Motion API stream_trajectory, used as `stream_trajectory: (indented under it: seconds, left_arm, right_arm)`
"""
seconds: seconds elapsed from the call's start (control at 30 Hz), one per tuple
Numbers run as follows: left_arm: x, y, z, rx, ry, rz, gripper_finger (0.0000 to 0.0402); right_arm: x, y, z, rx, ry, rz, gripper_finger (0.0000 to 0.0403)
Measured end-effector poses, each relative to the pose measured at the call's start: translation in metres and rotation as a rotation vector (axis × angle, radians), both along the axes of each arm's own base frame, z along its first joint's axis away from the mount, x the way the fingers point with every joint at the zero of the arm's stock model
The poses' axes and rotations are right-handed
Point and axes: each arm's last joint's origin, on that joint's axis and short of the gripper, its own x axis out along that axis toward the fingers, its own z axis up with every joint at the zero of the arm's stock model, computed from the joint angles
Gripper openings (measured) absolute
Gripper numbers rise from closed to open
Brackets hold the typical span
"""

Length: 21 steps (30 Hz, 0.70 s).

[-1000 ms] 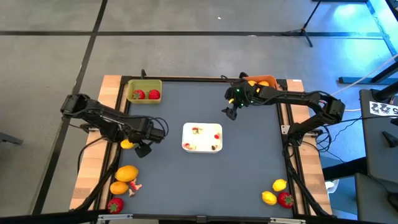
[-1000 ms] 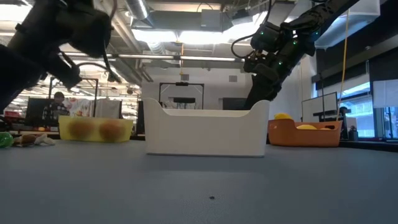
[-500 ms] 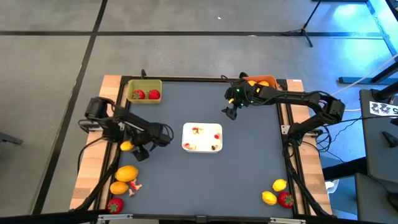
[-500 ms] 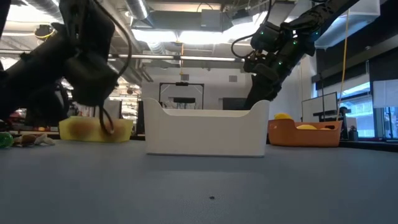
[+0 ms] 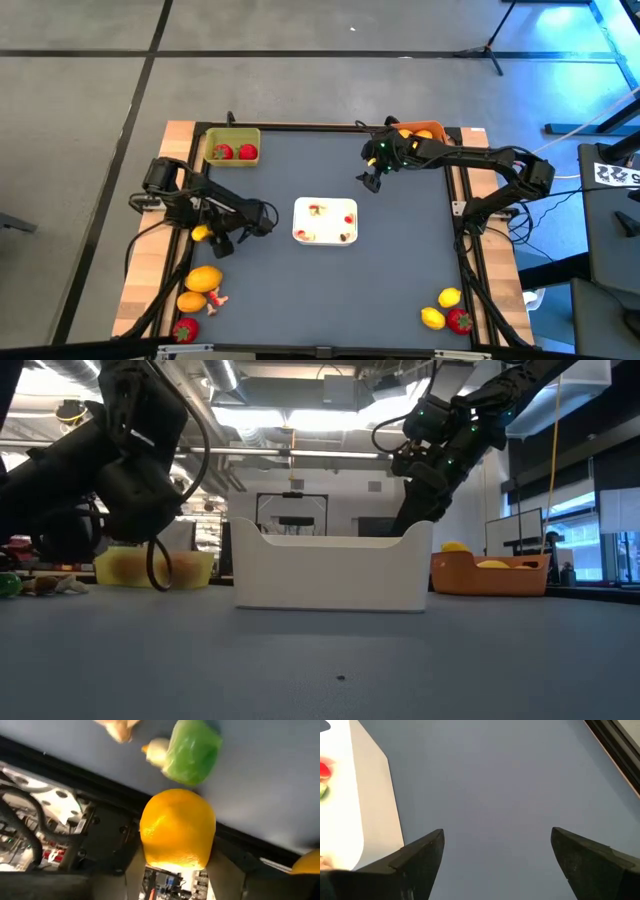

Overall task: Sort produce into baskets
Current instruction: Put the yellow lemon into the orange bin

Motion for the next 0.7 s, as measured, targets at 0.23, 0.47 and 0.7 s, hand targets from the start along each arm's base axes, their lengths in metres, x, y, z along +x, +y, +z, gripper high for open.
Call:
stream_trajectory:
  seconds: [0.23,0.47,0.7]
  left_arm:
    - [0.000,0.000,0.003,0.015,-0.002,-0.020,0.0164]
    - [0.010,0.000,0.013,0.026,-0.021,-0.068,0.0173]
    - [0.027,0.003,0.028,0.036,-0.069,-0.163,0.0170]
  right_arm:
    - [0.000,0.000,0.000,-0.004,0.001,0.004,0.0363]
    - [-0.001,0.000,-0.001,0.006,0.011,-0.002,0.0363]
    - [0.000,0.000,0.000,-0.003,-0.005,-0.001,0.0363]
